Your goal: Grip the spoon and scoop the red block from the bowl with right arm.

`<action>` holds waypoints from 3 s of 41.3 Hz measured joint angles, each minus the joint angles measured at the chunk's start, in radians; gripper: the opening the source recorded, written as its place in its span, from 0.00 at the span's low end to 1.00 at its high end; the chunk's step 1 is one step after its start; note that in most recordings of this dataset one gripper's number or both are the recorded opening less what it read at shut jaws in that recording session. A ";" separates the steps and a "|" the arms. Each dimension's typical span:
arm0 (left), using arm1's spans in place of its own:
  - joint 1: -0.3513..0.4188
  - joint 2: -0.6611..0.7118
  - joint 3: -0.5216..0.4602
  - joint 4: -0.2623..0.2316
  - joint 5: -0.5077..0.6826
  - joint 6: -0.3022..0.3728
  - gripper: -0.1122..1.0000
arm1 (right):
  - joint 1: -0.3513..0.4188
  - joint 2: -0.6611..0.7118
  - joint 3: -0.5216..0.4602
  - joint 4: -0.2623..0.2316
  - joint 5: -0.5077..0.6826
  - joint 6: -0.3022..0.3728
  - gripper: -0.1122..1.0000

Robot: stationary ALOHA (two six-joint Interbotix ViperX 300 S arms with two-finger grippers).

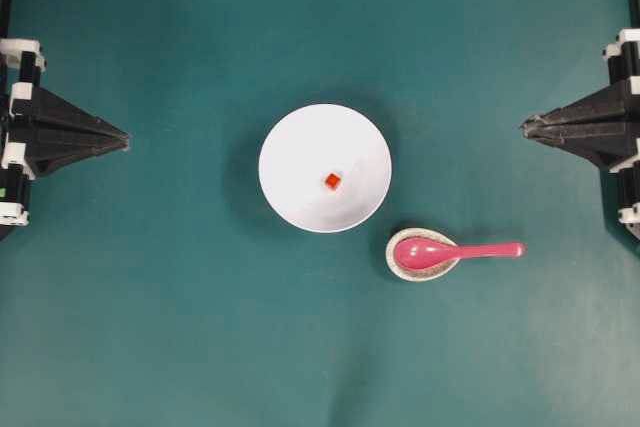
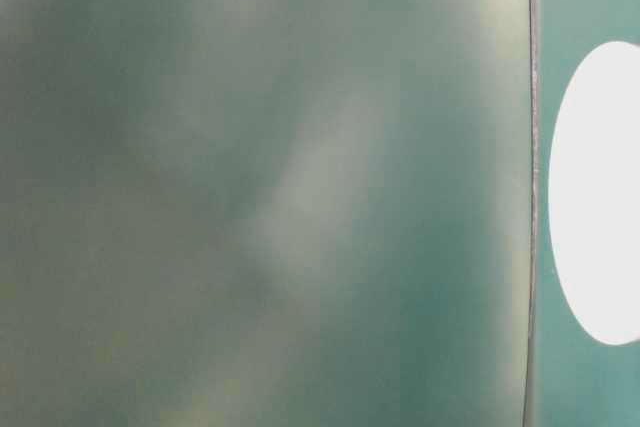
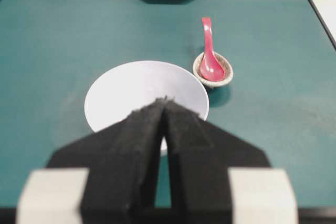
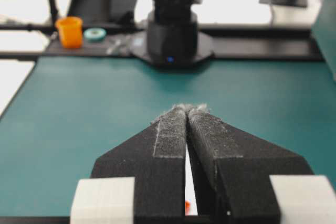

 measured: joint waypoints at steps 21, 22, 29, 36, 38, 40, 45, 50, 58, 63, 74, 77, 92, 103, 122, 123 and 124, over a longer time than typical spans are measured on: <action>-0.002 0.002 0.000 0.000 0.011 -0.002 0.10 | 0.000 0.017 -0.020 0.041 0.087 0.048 0.54; -0.002 0.000 0.000 -0.002 0.009 -0.002 0.10 | 0.000 0.020 -0.020 0.043 0.089 0.052 0.55; 0.000 0.000 0.000 -0.002 0.009 0.000 0.10 | 0.000 0.063 -0.020 0.052 0.106 0.086 0.58; 0.000 0.002 0.000 -0.002 0.011 -0.018 0.10 | 0.005 0.124 -0.006 0.058 0.106 0.104 0.58; 0.000 0.000 0.000 0.000 0.011 -0.021 0.10 | 0.012 0.144 0.003 0.064 0.100 0.106 0.58; -0.002 0.000 0.000 0.000 0.011 -0.023 0.10 | 0.021 0.166 0.015 0.071 0.083 0.106 0.58; 0.000 0.002 0.000 -0.002 0.009 -0.025 0.10 | 0.061 0.219 0.055 0.110 0.005 0.109 0.58; -0.002 0.000 0.000 0.000 0.011 -0.025 0.10 | 0.109 0.278 0.101 0.167 -0.110 0.110 0.58; -0.002 0.002 0.000 -0.002 0.011 -0.025 0.10 | 0.187 0.390 0.150 0.235 -0.267 0.109 0.58; -0.002 0.002 0.000 -0.002 0.009 -0.025 0.10 | 0.232 0.468 0.179 0.282 -0.362 0.110 0.58; -0.002 0.005 0.000 0.000 0.011 -0.025 0.10 | 0.350 0.630 0.233 0.419 -0.577 0.109 0.58; -0.002 0.005 0.000 0.000 0.011 -0.025 0.10 | 0.380 0.666 0.241 0.453 -0.617 0.110 0.58; 0.000 0.009 0.000 -0.002 0.009 -0.025 0.10 | 0.518 0.845 0.219 0.591 -0.707 0.109 0.58; 0.000 0.014 0.000 -0.002 0.011 -0.025 0.10 | 0.571 0.934 0.209 0.638 -0.749 0.106 0.58; 0.000 0.015 0.000 -0.002 0.011 -0.025 0.10 | 0.571 0.946 0.216 0.638 -0.716 0.048 0.58; -0.002 0.015 0.000 -0.002 0.011 -0.025 0.10 | 0.571 0.946 0.215 0.638 -0.710 0.040 0.58; -0.002 0.015 0.000 -0.002 0.009 -0.025 0.10 | 0.571 0.945 0.215 0.638 -0.706 0.035 0.58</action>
